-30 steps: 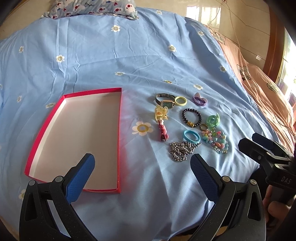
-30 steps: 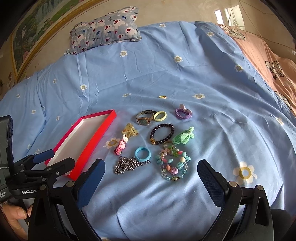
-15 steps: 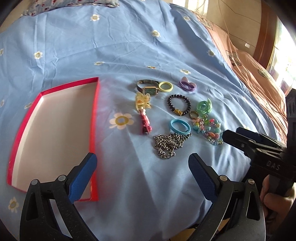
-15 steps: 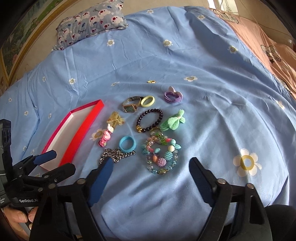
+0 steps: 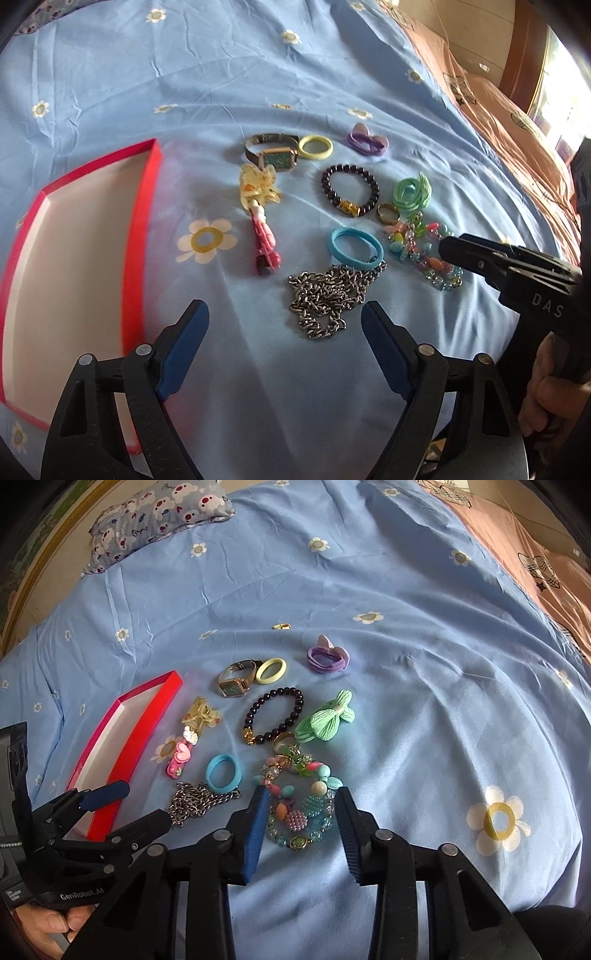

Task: Organize jewelry
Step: 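Grasp the silver chain with the left tool while the right tool grasps the pastel beaded bracelet, then carry the chain and beaded bracelet into the red box and open both tools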

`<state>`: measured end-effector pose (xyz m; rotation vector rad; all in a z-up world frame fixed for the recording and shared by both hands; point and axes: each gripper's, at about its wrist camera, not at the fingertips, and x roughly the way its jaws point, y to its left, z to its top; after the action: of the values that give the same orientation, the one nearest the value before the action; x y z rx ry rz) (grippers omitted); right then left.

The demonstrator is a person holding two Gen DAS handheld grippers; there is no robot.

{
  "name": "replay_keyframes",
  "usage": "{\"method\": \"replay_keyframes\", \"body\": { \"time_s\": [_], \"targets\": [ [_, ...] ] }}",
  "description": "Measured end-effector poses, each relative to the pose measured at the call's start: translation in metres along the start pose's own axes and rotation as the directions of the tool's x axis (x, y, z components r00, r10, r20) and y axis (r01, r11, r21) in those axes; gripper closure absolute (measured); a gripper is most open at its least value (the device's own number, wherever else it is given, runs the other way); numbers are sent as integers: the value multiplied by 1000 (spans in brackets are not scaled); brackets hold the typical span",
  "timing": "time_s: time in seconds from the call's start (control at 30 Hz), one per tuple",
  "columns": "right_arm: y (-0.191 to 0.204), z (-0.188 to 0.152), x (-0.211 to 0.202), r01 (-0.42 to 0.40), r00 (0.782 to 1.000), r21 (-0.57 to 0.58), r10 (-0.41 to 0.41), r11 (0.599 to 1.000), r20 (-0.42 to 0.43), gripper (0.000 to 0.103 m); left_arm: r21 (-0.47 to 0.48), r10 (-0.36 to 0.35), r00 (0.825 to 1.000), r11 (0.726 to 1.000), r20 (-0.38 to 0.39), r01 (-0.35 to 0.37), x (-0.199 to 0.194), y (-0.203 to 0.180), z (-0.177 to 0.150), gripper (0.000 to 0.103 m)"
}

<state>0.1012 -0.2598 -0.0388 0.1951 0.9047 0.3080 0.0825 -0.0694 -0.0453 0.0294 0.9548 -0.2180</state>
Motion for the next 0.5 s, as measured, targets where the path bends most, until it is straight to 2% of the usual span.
{"method": "replay_keyframes", "body": {
  "time_s": [0.07,0.13,0.23,0.3,0.37,0.5],
  "targets": [
    [1,1,7,11,1000,-8,-11,1000,-10,69,2,-8,1000,1000,-16,8,7,-1,0,22],
    [0,1,13,15,1000,-6,-15,1000,-22,78,4,-9,1000,1000,-22,9,12,-2,0,27],
    [0,2,18,27,999,-15,-27,1000,-24,85,14,-19,1000,1000,-17,20,14,-2,2,40],
    [1,2,19,33,999,-25,-33,999,-22,88,18,-57,998,998,-20,57,14,-2,4,70],
    [2,1,17,31,999,-29,-31,999,-12,90,20,-87,996,996,-24,88,15,-2,6,91],
    [3,3,5,17,1000,-28,-17,999,20,90,10,-125,992,992,-14,126,10,-1,6,95]
  ]
}}
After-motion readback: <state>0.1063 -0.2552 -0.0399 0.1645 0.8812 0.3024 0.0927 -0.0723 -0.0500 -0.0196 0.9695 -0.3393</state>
